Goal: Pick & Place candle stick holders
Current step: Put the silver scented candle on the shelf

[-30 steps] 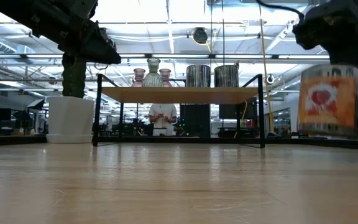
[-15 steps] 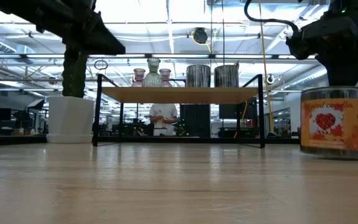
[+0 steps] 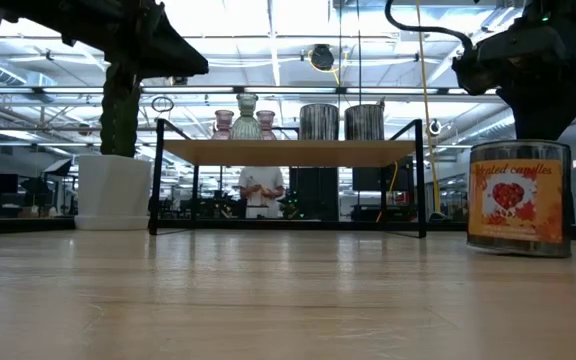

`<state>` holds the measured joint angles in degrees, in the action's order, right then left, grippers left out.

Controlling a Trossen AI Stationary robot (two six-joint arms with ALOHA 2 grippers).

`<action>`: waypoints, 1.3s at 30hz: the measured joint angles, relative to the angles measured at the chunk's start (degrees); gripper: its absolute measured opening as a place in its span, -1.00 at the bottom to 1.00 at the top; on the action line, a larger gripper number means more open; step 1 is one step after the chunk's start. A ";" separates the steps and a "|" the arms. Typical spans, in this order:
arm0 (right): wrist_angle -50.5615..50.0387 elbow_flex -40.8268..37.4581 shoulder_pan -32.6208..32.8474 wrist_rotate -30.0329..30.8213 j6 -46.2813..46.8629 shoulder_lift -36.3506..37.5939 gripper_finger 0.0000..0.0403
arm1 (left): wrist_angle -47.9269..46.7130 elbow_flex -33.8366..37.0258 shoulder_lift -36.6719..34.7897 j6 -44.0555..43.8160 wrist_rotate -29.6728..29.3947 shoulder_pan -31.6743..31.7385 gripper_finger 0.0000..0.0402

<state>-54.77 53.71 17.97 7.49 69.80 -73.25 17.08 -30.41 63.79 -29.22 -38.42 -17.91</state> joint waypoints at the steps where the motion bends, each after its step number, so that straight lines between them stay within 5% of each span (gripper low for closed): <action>1: 0.44 0.00 0.01 0.02 -0.13 0.00 -0.98 | 0.00 0.00 0.00 -0.34 0.32 0.00 -0.81; 8: 1.15 0.00 0.01 0.18 -0.02 0.00 -0.82 | 7.29 0.00 3.98 0.16 2.44 0.04 -0.81; 16: 1.79 0.00 0.01 -0.09 1.08 0.00 -0.63 | 22.56 -3.01 17.15 8.22 5.85 1.84 -0.70; 28: -1.65 -0.01 0.06 -3.06 2.54 0.00 -0.38 | 20.21 -18.75 33.23 14.11 19.28 6.84 0.01; 39: 10.37 -7.76 -0.78 -4.07 3.55 0.23 -0.40 | 16.00 -19.98 34.60 10.76 21.90 7.78 0.11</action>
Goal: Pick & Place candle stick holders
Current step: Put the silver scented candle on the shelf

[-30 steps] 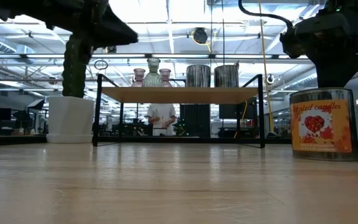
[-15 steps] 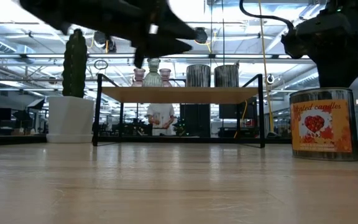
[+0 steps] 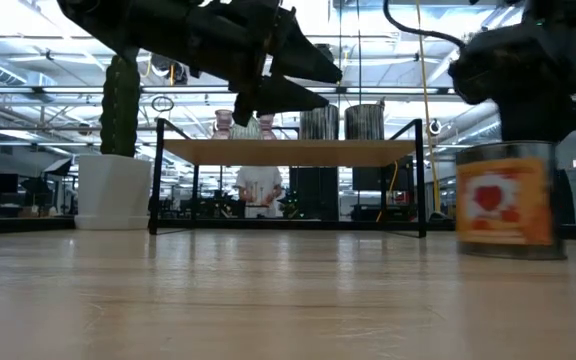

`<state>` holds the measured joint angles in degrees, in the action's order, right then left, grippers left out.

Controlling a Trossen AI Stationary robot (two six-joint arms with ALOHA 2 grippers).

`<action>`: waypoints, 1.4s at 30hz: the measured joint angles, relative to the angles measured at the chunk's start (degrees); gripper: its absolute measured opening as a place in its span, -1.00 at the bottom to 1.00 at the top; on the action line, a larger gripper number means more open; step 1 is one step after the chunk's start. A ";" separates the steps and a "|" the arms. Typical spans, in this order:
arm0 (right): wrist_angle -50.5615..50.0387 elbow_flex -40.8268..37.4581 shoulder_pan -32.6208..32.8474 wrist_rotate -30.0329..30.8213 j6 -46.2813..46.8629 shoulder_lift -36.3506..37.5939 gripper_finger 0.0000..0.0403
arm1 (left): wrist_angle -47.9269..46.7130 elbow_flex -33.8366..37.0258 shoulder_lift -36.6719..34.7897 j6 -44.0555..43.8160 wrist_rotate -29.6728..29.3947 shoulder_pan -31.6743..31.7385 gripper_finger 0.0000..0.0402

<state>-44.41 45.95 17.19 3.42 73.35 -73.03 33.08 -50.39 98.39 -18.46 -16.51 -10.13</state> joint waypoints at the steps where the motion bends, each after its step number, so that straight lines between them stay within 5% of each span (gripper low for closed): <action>1: 1.11 -0.67 -0.32 -0.31 0.63 -0.05 -0.41 | 0.00 0.00 0.00 -0.02 0.00 0.00 0.11; 17: 1.69 -2.97 -1.09 -1.98 -0.90 -0.17 -0.95 | -1.35 0.00 0.00 0.33 -0.02 0.00 0.11; 28: 0.32 -2.16 -1.09 -0.12 -2.00 0.66 -0.99 | -1.70 0.00 -0.02 0.31 -0.02 0.00 0.11; 42: -6.47 10.48 -6.17 4.31 -11.95 2.61 -1.00 | -9.26 0.00 -0.07 -2.50 0.07 -0.17 0.11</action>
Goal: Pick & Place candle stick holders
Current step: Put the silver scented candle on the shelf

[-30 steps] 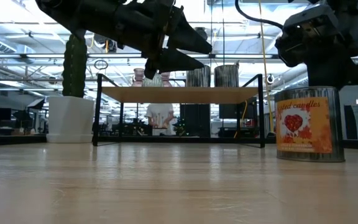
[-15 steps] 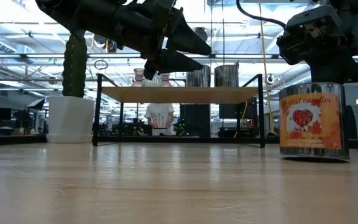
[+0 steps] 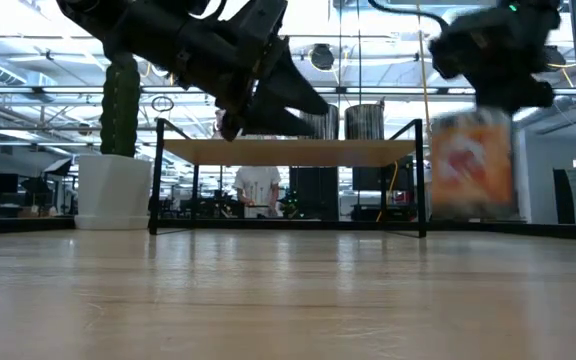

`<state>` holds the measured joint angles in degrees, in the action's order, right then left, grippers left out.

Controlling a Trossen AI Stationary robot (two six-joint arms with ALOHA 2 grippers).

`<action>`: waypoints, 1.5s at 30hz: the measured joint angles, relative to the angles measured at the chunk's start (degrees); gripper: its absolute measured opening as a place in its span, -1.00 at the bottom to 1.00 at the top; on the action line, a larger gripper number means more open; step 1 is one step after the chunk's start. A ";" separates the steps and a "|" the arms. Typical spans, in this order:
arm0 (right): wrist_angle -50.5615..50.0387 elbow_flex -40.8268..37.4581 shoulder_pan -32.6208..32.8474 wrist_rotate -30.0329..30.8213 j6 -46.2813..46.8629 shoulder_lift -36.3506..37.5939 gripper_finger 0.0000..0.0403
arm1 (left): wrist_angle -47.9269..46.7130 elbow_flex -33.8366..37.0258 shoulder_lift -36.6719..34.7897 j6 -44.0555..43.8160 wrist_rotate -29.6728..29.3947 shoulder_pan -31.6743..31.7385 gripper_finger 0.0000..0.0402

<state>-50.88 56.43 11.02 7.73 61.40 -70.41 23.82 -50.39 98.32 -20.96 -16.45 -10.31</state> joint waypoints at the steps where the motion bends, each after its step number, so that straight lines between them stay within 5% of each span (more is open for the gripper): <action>1: -0.46 1.15 -0.95 0.00 -1.19 0.04 -1.00 | -0.76 0.00 0.00 -0.74 0.00 0.00 0.11; 16: -5.99 20.86 -18.53 1.62 -25.04 -1.52 -1.00 | -4.04 0.00 0.00 -3.38 0.11 0.00 0.11; 30: -12.10 35.50 -34.77 0.85 -44.14 -13.74 -1.00 | -4.54 0.00 0.00 -5.36 0.09 0.00 0.11; 45: -10.81 38.46 -38.75 -0.34 -49.28 -17.49 -1.00 | -4.21 0.00 0.00 -5.52 0.09 0.00 0.11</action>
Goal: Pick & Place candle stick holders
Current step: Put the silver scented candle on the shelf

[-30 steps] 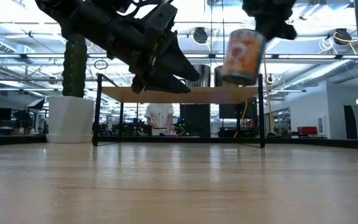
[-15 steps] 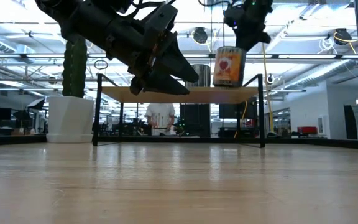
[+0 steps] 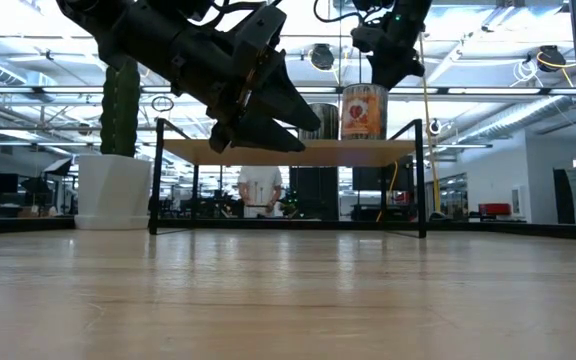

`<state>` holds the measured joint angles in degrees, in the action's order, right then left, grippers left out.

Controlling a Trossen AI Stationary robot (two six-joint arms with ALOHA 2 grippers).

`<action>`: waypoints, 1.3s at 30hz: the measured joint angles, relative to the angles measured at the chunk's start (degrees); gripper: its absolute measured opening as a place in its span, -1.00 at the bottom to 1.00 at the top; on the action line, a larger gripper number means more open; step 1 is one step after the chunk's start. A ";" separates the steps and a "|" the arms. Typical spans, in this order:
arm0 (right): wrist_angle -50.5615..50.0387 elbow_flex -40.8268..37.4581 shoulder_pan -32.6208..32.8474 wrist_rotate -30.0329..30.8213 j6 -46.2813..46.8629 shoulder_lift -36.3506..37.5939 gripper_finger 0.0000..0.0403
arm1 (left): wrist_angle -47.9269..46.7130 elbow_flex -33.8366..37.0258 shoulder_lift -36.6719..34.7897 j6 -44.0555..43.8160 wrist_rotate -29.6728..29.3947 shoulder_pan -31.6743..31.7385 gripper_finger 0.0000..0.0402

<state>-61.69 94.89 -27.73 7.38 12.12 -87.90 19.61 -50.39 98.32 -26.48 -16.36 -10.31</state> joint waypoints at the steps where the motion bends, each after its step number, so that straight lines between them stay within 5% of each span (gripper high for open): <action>1: 0.50 -0.02 -0.06 -0.01 -0.26 -0.04 -1.00 | 0.04 0.00 0.00 0.00 0.00 0.00 0.11; 10: 3.89 -1.90 -0.50 0.12 -2.34 0.03 -0.98 | 0.04 0.00 0.00 -0.62 1.42 -0.04 0.11; 39: 8.55 -3.03 -0.30 0.22 -2.51 2.54 -0.51 | -0.10 0.00 0.00 -0.98 1.46 0.00 0.11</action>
<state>-53.14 91.85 -28.03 7.60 9.61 -85.37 19.51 -50.39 98.32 -27.46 -14.90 -10.31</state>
